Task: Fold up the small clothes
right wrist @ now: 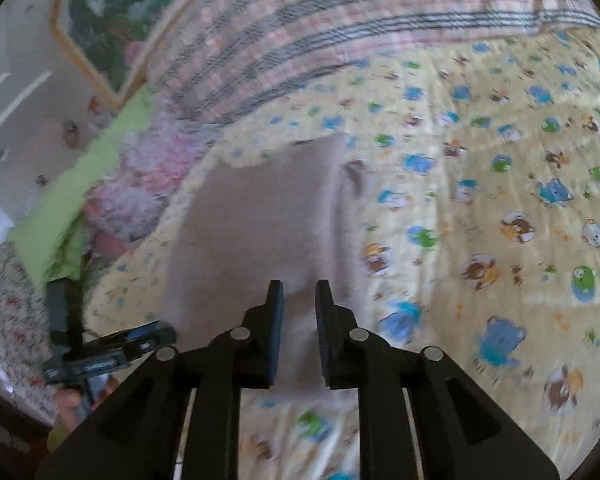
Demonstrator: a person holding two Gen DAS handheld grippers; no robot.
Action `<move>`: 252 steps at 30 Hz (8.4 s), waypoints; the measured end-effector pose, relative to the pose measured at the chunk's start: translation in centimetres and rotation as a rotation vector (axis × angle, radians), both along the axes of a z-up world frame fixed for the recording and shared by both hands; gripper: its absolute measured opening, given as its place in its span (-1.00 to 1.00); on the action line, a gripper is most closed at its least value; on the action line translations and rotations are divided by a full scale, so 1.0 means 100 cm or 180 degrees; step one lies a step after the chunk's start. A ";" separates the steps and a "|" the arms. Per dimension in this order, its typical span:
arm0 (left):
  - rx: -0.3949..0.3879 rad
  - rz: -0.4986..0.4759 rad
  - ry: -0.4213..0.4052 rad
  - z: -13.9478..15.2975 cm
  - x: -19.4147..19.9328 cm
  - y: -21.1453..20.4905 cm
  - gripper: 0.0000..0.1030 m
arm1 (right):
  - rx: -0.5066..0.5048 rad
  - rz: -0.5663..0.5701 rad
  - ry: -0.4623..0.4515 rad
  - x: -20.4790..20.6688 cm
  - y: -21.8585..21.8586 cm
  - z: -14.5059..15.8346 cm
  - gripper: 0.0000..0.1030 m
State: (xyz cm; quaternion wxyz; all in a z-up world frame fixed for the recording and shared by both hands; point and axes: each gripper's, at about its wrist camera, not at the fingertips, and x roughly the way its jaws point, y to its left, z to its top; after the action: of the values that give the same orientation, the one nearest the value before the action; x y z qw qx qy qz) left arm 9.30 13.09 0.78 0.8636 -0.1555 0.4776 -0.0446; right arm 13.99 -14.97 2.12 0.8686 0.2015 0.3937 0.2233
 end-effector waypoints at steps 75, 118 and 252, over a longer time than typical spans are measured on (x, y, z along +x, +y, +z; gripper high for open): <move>0.0446 0.0087 -0.0257 0.009 -0.073 -0.004 0.58 | -0.0436 -0.0046 0.0005 -0.092 0.027 -0.021 0.07; 0.1225 -0.0125 -0.0749 0.028 -0.066 -0.039 0.67 | -0.0949 0.0349 -0.0642 -0.089 0.050 0.001 0.78; 0.1134 -0.0043 -0.0320 0.023 -0.012 -0.043 0.69 | -0.0937 0.0529 -0.0112 -0.018 0.072 -0.013 0.78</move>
State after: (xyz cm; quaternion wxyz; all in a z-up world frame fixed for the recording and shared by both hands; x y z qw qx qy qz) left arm 8.11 8.77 3.09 0.8999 0.0056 0.4352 0.0272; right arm 12.19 -7.75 0.82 0.8741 0.0349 0.4222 0.2378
